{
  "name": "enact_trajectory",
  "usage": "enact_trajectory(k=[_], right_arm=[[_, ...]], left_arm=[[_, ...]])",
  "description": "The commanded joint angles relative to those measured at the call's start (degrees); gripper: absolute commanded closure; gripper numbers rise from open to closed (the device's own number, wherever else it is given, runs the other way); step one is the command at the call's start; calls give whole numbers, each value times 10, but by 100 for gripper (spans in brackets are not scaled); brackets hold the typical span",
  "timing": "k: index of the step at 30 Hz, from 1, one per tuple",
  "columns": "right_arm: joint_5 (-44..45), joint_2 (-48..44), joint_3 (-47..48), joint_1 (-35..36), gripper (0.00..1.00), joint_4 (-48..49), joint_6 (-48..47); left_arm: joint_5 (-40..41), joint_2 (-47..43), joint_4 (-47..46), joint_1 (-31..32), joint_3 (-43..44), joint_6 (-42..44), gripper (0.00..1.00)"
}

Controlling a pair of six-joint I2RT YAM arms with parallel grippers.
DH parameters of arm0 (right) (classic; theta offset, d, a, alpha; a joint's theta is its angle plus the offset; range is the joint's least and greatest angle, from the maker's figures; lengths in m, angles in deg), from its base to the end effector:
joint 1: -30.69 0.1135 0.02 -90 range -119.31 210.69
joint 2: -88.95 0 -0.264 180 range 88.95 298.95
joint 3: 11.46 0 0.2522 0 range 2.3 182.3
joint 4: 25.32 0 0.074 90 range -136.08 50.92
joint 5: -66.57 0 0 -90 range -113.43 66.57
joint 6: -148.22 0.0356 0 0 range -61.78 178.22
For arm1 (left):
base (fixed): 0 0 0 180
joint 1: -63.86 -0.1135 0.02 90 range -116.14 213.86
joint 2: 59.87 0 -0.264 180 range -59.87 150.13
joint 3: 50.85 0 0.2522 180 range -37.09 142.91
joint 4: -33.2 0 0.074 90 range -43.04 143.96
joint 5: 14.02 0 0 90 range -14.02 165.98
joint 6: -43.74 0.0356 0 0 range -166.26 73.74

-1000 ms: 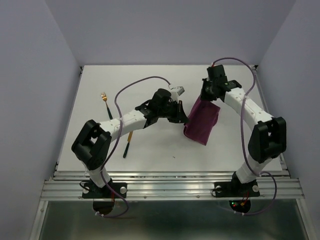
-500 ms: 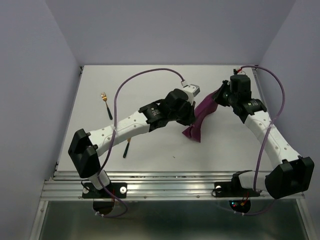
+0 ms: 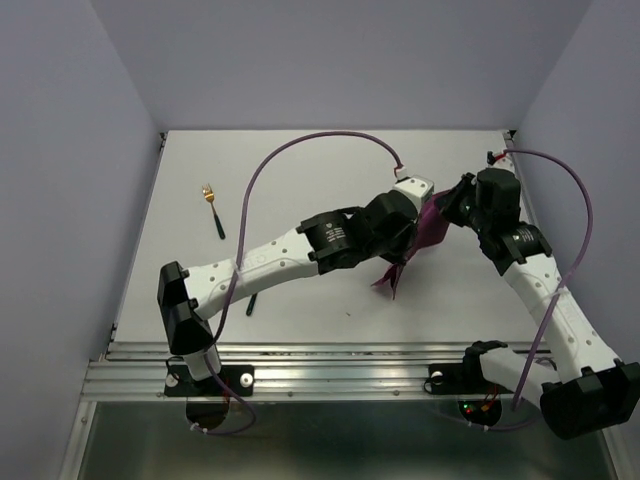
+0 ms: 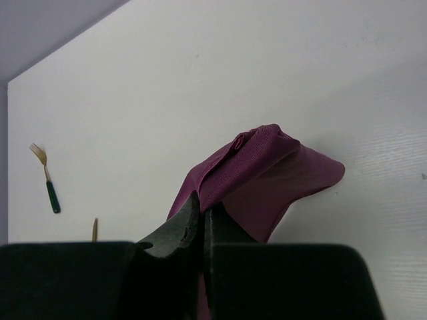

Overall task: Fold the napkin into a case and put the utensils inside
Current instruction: Turn over the upper triangle folded napkin at the center of the board.

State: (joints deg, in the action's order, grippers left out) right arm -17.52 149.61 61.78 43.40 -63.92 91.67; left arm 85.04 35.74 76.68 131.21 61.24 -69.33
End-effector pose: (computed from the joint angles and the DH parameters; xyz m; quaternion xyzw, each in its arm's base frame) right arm 0.2302 0.0482 0.3506 0.1793 0.8283 0.1672 0.5039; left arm 0.1534 -0.3531 0.3982 0.2821 0.8029 -0.3222 0.4147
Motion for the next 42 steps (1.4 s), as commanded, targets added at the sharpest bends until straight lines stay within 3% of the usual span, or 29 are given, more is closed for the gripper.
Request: enact_trajectory(k=[1,6,16,24,27,30,33,34,35,37,39,42], right_arm=[[81,-31,-12,-15,99,52,7],[124,-76,-26,-15,99,31,15],[212,-182,-31,-15,99,-78,-19],[294,-261,0,-15,99,-230,-30],[278,-270,19,-15,99,-241,-30],[257,-226,43,-15,99,-241,-48],[201,-148,56,-15,99,-200,-75],[186,-122,59,-15,99,-182,-91],[169,-93,64,-15,99,-139,-100],[105,27,91,-15,99,-109,-118],[43,165,144,-15,99,-65,-126],[15,288,231,-1,99,-26,-126]], left_arm=[[64,26,104,40,78,-1,100],[96,77,153,81,154,-3,100],[30,183,184,161,325,-19,100],[-68,212,147,189,344,-44,100],[-124,209,111,188,337,-47,100],[-177,175,53,166,271,-53,100],[-259,94,-75,104,97,-71,100],[-315,50,-163,82,-9,-79,100],[-343,31,-209,29,-58,-87,100],[-416,-2,-316,-25,-178,-107,100],[-454,-10,-375,-103,-237,-109,100],[-471,-10,-403,-168,-319,-89,100]])
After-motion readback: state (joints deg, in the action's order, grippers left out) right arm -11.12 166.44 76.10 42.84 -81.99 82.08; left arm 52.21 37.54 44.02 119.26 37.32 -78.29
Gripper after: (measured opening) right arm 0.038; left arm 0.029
